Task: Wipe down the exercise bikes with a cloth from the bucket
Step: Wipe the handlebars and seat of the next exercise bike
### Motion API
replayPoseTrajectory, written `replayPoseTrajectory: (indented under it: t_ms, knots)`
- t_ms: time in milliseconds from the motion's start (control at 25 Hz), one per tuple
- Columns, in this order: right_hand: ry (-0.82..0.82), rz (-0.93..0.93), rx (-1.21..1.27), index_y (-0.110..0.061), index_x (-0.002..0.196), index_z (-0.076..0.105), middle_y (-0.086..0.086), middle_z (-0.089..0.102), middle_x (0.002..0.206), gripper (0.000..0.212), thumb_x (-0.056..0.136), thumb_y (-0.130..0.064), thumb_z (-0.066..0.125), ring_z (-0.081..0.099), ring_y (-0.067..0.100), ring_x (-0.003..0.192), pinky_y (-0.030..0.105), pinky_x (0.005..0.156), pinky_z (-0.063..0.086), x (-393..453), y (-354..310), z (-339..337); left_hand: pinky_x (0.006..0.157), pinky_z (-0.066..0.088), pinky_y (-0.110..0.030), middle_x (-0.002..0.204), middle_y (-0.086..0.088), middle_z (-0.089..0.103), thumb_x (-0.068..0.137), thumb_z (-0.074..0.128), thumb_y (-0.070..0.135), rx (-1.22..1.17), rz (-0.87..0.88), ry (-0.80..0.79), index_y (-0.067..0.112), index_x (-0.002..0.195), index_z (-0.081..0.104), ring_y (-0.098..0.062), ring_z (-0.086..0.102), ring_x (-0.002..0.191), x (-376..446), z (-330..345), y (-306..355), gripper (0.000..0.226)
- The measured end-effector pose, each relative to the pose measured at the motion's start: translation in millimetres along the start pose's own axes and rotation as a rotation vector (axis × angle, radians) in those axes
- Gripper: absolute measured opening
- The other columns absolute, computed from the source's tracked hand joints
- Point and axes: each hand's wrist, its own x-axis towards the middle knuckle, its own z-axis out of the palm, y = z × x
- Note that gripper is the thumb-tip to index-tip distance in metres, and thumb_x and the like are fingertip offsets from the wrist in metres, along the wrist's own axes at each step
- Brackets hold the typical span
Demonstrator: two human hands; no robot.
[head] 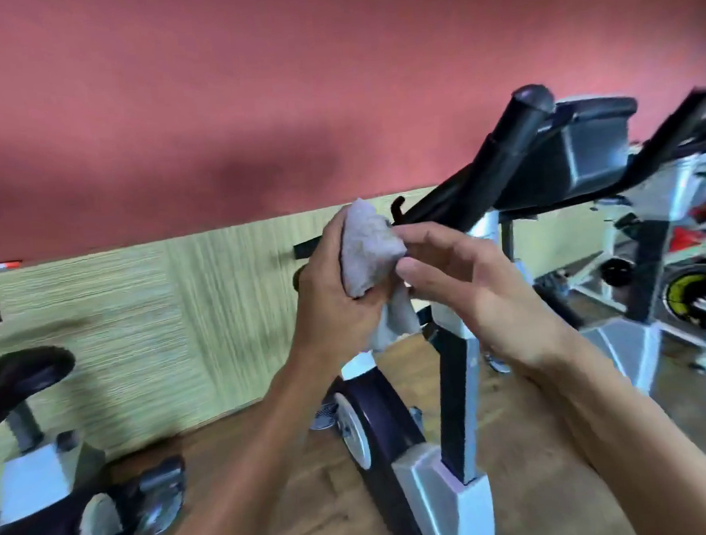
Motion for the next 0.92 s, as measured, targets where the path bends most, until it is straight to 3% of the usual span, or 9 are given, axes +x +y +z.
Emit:
replayPoseTrajectory:
  t_ms: [80, 160, 240, 360, 440, 480, 600, 760, 920]
  knots:
    - [0.276, -0.142, -0.293, -0.012, 0.113, 0.069, 0.000, 0.074, 0.107, 0.016, 0.100, -0.015, 0.061, 0.070, 0.013, 0.100, 0.031, 0.089, 0.055, -2, -18, -20, 0.079, 0.051, -0.017, 0.108, 0.001, 0.072, 0.086, 0.080, 0.019, -0.001, 0.088, -0.024, 0.009, 0.135, 0.056, -0.003, 0.068, 0.096, 33, 11, -5, 0.055]
    - [0.544, -0.334, -0.438, -0.009, 0.107, 0.069, 0.001, 0.073, 0.100, 0.015, 0.101, -0.012, 0.055, 0.068, 0.009, 0.091, 0.028, 0.084, 0.053, -3, -34, -40, 0.081, 0.051, -0.015, 0.109, 0.003, 0.070, 0.089, 0.078, 0.027, -0.018, 0.162, -0.034, 0.011, 0.134, 0.054, -0.001, 0.066, 0.097, 66, 23, 2, 0.054]
    - [0.680, -0.438, -0.694, -0.007, 0.113, 0.066, 0.002, 0.067, 0.109, 0.021, 0.100, -0.011, 0.050, 0.062, 0.006, 0.096, 0.027, 0.085, 0.048, 5, -46, -61, 0.086, 0.049, -0.010, 0.116, 0.008, 0.066, 0.090, 0.074, 0.042, -0.024, 0.137, -0.146, 0.022, 0.139, 0.046, 0.001, 0.064, 0.102, 92, 41, 19, 0.060]
    - [0.604, -0.358, -1.005, -0.007, 0.129, 0.061, 0.003, 0.062, 0.125, 0.035, 0.099, -0.016, 0.046, 0.058, 0.017, 0.115, 0.039, 0.101, 0.047, 30, -53, -80, 0.088, 0.051, -0.023, 0.108, 0.011, 0.069, 0.095, 0.048, 0.066, -0.130, 0.103, -0.346, 0.031, 0.123, 0.053, -0.005, 0.066, 0.098, 104, 75, 35, 0.044]
    - [0.541, -0.242, -0.983, -0.010, 0.132, 0.061, 0.001, 0.069, 0.115, 0.038, 0.101, -0.020, 0.043, 0.064, 0.019, 0.105, 0.041, 0.097, 0.048, 39, -55, -82, 0.079, 0.049, -0.025, 0.089, 0.019, 0.067, 0.100, 0.034, 0.060, -0.190, 0.164, -0.276, 0.028, 0.110, 0.059, 0.002, 0.062, 0.084, 105, 89, 35, 0.041]
    - [0.543, -0.209, -0.965, -0.011, 0.133, 0.061, 0.003, 0.071, 0.112, 0.038, 0.101, -0.021, 0.042, 0.065, 0.020, 0.103, 0.041, 0.096, 0.049, 40, -56, -83, 0.078, 0.047, -0.025, 0.090, 0.020, 0.066, 0.102, 0.033, 0.054, -0.197, 0.226, -0.246, 0.026, 0.112, 0.060, 0.003, 0.061, 0.084, 109, 93, 34, 0.041]
    - [0.536, -0.148, -0.942, -0.018, 0.136, 0.061, 0.008, 0.072, 0.117, 0.039, 0.102, -0.017, 0.042, 0.064, 0.023, 0.111, 0.039, 0.102, 0.048, 36, -59, -78, 0.102, 0.048, -0.031, 0.133, -0.001, 0.065, 0.104, 0.040, 0.043, -0.224, 0.377, -0.225, 0.012, 0.140, 0.054, -0.012, 0.061, 0.121, 123, 100, 43, 0.049]
    - [0.632, -0.069, -0.933, -0.013, 0.139, 0.060, -0.003, 0.069, 0.126, 0.043, 0.099, -0.016, 0.043, 0.060, 0.007, 0.123, 0.024, 0.111, 0.042, 39, -63, -65, 0.075, 0.053, -0.036, 0.106, -0.002, 0.070, 0.104, 0.042, 0.042, -0.190, 0.456, -0.230, 0.009, 0.133, 0.054, -0.021, 0.067, 0.090, 109, 93, 16, 0.046]
    - [0.764, -0.035, -0.937, -0.011, 0.139, 0.059, -0.004, 0.069, 0.127, 0.046, 0.096, -0.015, 0.043, 0.059, 0.007, 0.125, 0.033, 0.114, 0.042, 44, -63, -48, 0.069, 0.049, -0.037, 0.101, 0.004, 0.068, 0.102, 0.034, 0.050, -0.125, 0.466, -0.342, 0.018, 0.130, 0.051, -0.021, 0.065, 0.088, 106, 77, -4, 0.046]
